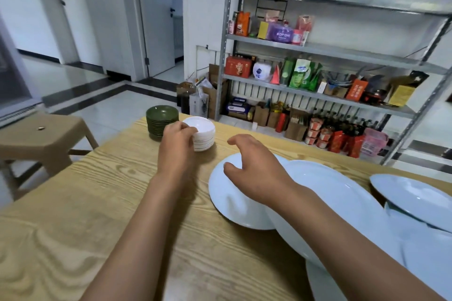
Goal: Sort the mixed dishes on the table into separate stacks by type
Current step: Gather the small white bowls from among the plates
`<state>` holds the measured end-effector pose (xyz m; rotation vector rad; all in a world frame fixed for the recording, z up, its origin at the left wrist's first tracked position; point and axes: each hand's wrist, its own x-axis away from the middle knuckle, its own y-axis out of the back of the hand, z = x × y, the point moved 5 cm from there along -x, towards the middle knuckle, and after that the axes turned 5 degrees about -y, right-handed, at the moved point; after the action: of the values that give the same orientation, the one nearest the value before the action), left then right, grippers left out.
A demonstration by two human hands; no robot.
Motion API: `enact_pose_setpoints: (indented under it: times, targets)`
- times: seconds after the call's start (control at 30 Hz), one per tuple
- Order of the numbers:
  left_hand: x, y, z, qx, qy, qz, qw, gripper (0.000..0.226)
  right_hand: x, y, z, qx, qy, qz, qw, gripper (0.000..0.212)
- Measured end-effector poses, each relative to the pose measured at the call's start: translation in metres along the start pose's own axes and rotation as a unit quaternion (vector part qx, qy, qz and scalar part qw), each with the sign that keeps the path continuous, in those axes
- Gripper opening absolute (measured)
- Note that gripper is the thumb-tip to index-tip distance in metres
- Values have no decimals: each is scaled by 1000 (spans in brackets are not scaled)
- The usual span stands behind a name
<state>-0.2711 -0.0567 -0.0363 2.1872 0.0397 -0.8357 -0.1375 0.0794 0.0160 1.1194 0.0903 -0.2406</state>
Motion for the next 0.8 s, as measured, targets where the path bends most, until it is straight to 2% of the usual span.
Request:
enact_pose_setpoints:
  times: [0.13,0.23,0.5,0.57,0.8]
  targets:
    - [6,-6,-4,18,2,17,1000,31,6,-3,-4,1,-6,3,1000,52]
    - [8,-6,-4,-14,5,30,999,40,11,0,-8,-8,-16,-5,1000,51]
    - [6,0,-47,-36,-50,45,997,45,39,25,-27,-7,-45,-32,998,51]
    - [8,5,-70,-14,-77,48,996,45,50,34,-34,-3,-51,-47,998,51]
    - [30,32,-184,43,-248,40,967,39,102,81,-74,51,-74,-91,992,54]
